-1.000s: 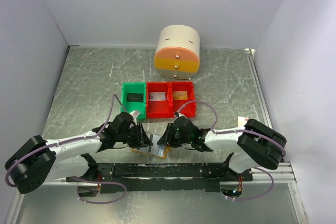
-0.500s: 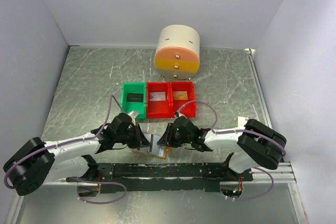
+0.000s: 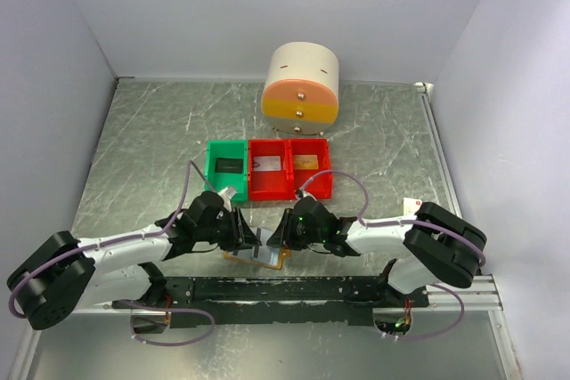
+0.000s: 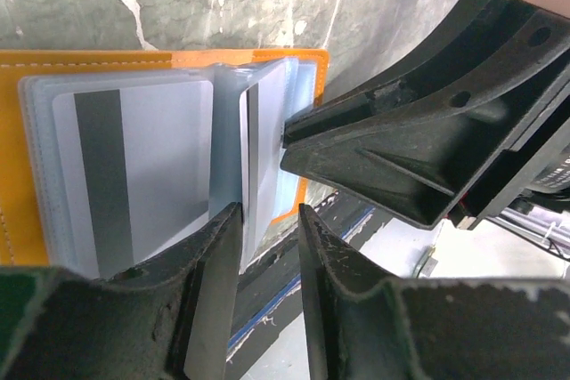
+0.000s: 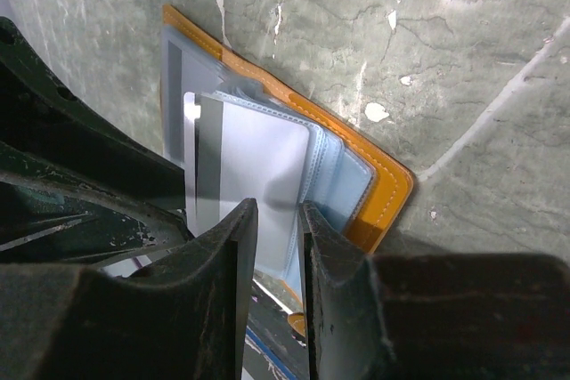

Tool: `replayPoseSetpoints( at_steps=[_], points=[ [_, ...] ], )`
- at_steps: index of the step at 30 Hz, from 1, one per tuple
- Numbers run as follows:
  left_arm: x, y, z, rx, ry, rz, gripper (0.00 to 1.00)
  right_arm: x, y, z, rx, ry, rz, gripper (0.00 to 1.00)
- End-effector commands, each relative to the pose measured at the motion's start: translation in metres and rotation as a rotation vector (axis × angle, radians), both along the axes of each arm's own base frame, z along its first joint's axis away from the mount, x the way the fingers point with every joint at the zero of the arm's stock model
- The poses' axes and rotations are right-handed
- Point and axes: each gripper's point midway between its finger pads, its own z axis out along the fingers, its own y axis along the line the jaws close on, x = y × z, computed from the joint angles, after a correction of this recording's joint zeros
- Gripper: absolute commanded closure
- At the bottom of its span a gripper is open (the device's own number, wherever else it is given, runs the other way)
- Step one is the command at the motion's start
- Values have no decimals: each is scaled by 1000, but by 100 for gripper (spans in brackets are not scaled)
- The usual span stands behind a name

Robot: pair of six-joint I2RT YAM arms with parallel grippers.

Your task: Take the credit cards out of the card holder

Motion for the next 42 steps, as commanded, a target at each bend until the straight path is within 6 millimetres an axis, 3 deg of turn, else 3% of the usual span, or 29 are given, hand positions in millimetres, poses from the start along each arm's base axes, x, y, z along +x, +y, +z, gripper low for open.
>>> replayPoseSetpoints(
  at_steps=[1,17,22,37,42],
  points=[
    [13,-12,17,-123,-27,62,58,-24,-53,-53,-258,95,1,73],
    [15,-6,22,-185,-26,145,78,-26,-54,-57,-258,103,-1,73],
    [12,-5,20,-192,-20,139,90,-25,-53,-58,-255,106,-3,73],
    [6,11,7,-77,-1,149,93,-23,-61,-55,-294,88,-11,74],
    [3,10,5,-87,4,135,93,-23,-58,-45,-275,76,1,74]
  ],
)
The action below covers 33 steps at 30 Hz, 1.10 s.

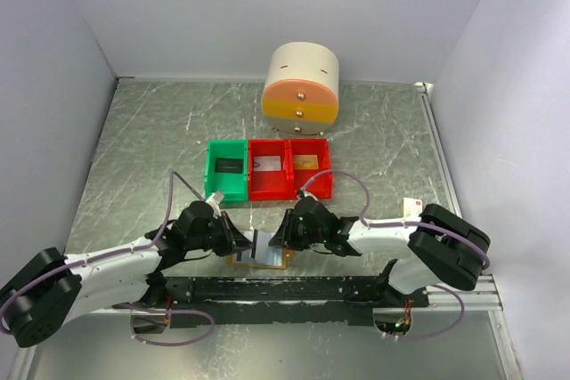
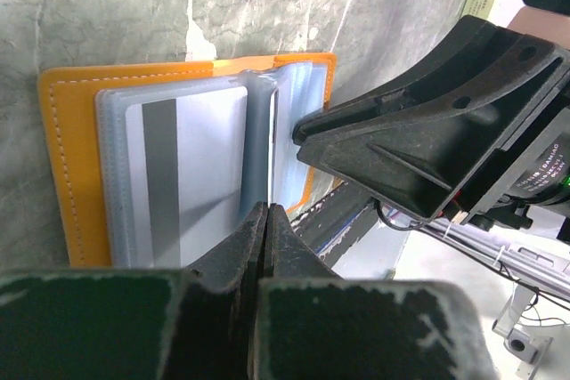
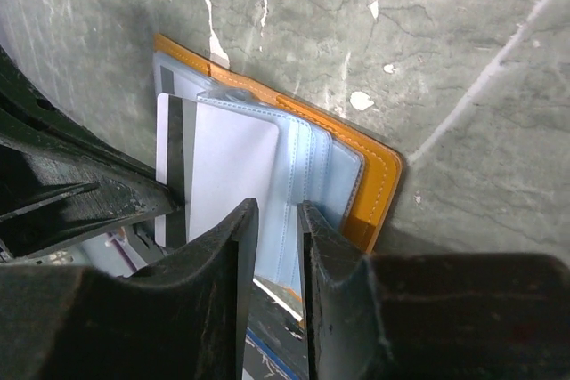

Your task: Take the credit cards out of the card holder

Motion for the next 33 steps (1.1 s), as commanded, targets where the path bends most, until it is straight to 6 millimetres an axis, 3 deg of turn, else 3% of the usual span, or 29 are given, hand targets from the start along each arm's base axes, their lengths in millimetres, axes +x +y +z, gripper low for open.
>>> replayPoseSetpoints(
  at_steps=[1,10,14,18,22,25,28,33],
  points=[
    [5,-2,5,-2,-24,-2,93,-21,-51,-40,-245,63,14,73],
    [5,-5,1,34,-23,-42,93,-1,-13,23,-172,-55,117,68],
    [4,-7,0,48,-19,-66,93,-2,3,34,-95,-58,142,68],
    [5,-7,0,57,-17,-70,93,-5,11,18,-77,-25,147,69],
    [4,-7,-2,66,-14,-74,93,-13,0,-19,-143,48,122,71],
    [4,-7,-1,89,-25,-102,93,-20,-12,-34,-171,88,89,73],
    [5,4,-7,184,-27,-104,93,-23,-26,-42,-192,102,47,75],
    [9,9,-3,207,-48,-87,92,-22,-28,-38,-195,88,49,78]
  ],
)
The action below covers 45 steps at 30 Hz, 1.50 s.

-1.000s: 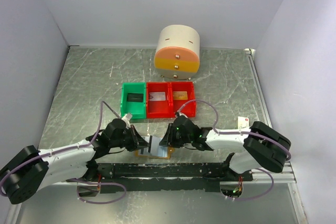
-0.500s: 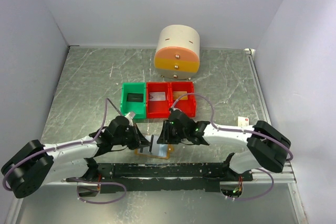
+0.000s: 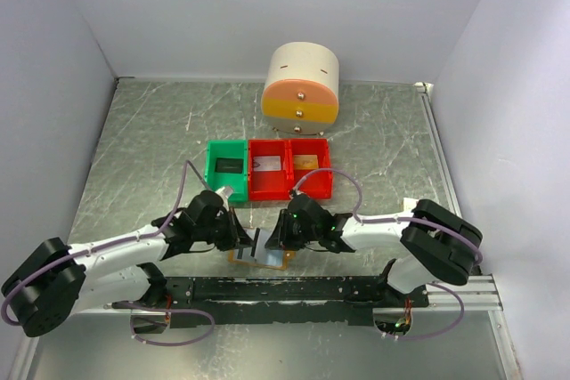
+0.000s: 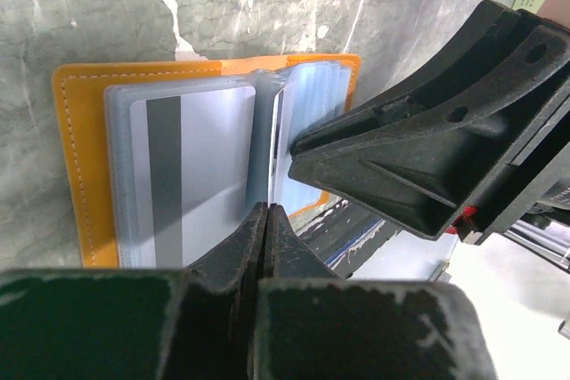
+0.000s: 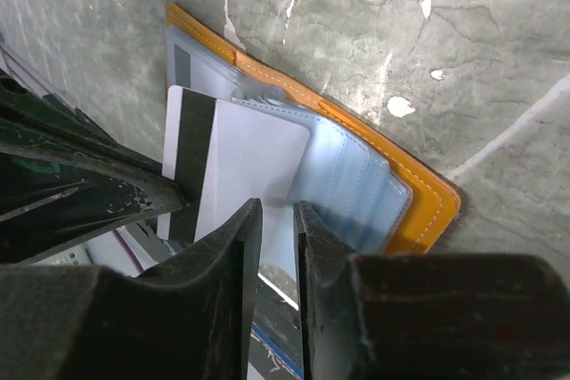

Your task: Take the credit cards out of the card holder

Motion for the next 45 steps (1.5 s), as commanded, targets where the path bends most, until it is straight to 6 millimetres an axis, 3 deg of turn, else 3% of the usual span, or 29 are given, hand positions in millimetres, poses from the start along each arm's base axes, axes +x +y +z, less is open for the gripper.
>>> replayPoseSetpoints(
  at_steps=[1,6,15,19,22,25,29,37,41,45],
  points=[
    [3,11,-2,58,-22,20,92,-16,-42,-39,-197,61,-19,78],
    [2,11,-3,38,-19,34,92,-11,-41,-33,-217,41,-16,79],
    [-1,11,-3,24,-19,27,92,8,-5,31,-83,-91,60,76],
    [-2,9,-4,11,-14,19,90,11,17,45,-13,-100,98,75],
    [-3,6,-2,-10,-12,18,86,13,17,29,-53,-68,76,75],
    [-4,2,0,-43,-10,10,81,10,-3,-3,-158,-20,21,75],
    [-8,-5,2,-100,-4,-15,74,-4,-20,-28,-174,44,-10,76],
    [-13,-17,2,-187,29,-48,72,-12,-28,-35,-135,71,-44,76],
    [-10,-15,1,-153,27,-39,81,-12,-33,-37,-161,63,-46,76],
    [1,8,-5,-2,15,71,93,-8,-37,-36,-188,49,-43,76]
  ],
)
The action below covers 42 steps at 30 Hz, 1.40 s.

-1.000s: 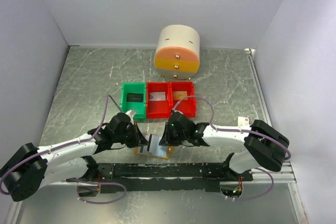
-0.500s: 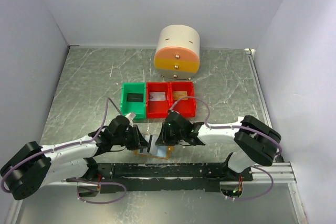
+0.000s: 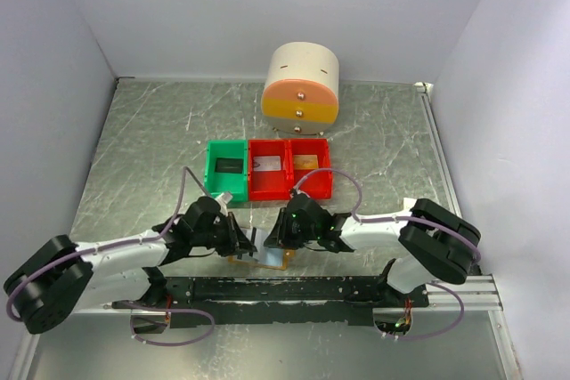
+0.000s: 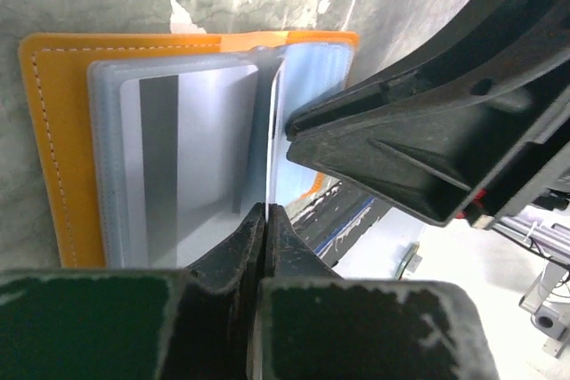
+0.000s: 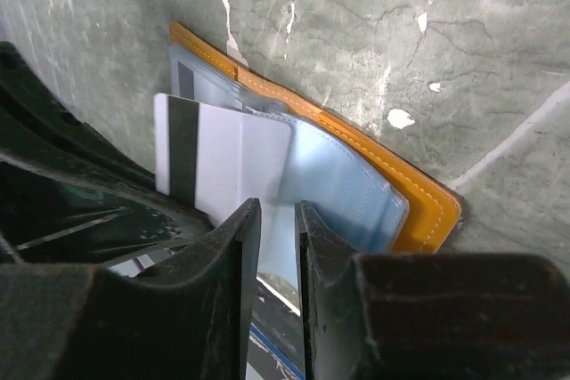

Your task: Take the credit cards out of the card holder

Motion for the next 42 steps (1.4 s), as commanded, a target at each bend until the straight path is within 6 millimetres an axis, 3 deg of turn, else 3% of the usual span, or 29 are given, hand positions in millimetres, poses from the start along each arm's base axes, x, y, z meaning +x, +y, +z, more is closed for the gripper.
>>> replayPoseSetpoints(
  at_steps=[1,5,14,17,20,22,26,28,31,37,42],
  points=[
    [18,19,8,123,-51,107,93,-12,-44,-36,-221,47,-9,76],
    [24,40,23,198,-110,165,93,-2,-49,-21,-266,-7,2,75],
    [26,76,53,298,-179,257,93,19,0,48,-104,-165,131,73],
    [28,82,63,301,-202,285,93,19,21,53,-74,-164,171,73],
    [30,86,70,303,-219,305,93,17,34,42,-96,-146,183,74],
    [31,84,74,295,-228,300,93,17,31,24,-147,-110,165,76],
    [29,75,78,263,-235,258,93,9,3,-16,-274,-39,121,77],
    [29,72,79,251,-235,246,93,5,-4,-22,-278,-36,118,77],
    [29,65,80,224,-240,224,93,5,2,-11,-224,-71,148,76],
    [32,53,88,172,-266,194,93,22,23,41,-102,-232,174,70],
    [34,61,87,207,-271,219,93,26,2,61,-59,-325,98,68]
  ],
)
